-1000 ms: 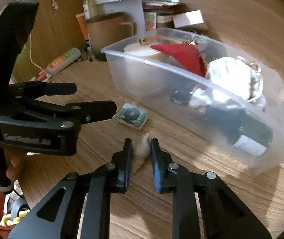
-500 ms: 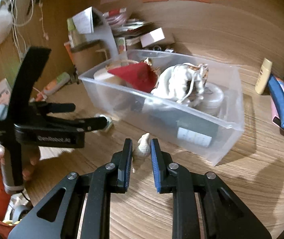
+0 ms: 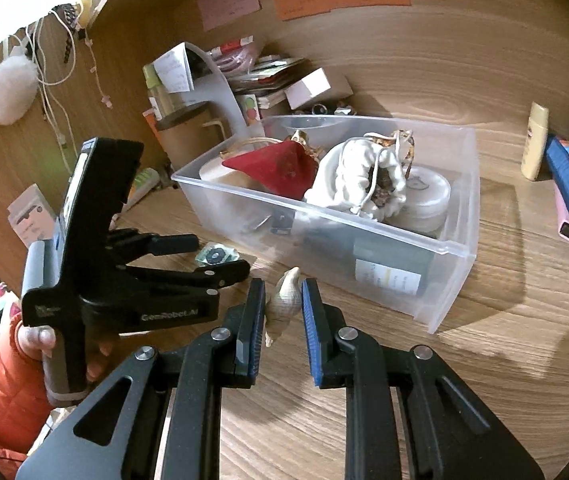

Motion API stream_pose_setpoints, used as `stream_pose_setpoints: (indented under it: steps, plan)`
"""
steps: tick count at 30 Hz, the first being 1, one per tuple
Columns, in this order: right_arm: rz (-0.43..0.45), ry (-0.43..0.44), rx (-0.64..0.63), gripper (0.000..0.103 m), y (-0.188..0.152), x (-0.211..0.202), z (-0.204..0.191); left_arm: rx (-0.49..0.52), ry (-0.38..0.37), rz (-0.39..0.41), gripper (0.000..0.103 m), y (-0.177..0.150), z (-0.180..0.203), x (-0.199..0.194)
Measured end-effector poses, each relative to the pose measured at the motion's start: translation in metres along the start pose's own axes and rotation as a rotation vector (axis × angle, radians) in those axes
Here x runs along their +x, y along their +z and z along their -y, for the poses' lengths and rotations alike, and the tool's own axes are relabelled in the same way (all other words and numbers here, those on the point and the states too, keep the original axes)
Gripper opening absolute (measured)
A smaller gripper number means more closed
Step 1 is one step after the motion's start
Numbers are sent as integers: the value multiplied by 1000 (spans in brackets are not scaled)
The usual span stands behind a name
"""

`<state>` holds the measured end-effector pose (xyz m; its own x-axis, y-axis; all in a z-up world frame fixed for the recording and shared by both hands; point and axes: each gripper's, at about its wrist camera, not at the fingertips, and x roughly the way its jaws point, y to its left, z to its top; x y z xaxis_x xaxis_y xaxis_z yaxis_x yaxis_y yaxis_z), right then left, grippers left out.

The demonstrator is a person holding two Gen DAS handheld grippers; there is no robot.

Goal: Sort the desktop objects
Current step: 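Grasp the small seashell with the right tool while the left tool grasps the green square badge, then lift and carry the green badge and seashell over the clear box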

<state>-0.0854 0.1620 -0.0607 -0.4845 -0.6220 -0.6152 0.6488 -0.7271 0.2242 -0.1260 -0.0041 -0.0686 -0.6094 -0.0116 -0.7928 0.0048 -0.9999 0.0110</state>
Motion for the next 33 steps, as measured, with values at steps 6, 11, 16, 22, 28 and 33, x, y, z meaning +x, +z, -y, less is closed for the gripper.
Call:
stream_pose_setpoints:
  steps: [6,11,16,22,28,33]
  plan:
    - [2,17,2,17,0,-1,0,-7,-3,11,41,0,1,-2]
    - [-6,17,11,17,0,0,1,28,-32,14,33,-2,9,-2]
    - [-17,14,17,17,0,2,2,40,-48,18,33,-8,12,-7]
    - [-31,3,21,17,1,3,2,42,-70,67,33,-20,9,-25]
    - [-22,-18,12,17,2,-4,-1,49,-91,100,33,-27,10,-34]
    - [-14,-40,18,17,4,-11,-1,57,-111,132,33,-26,10,-44]
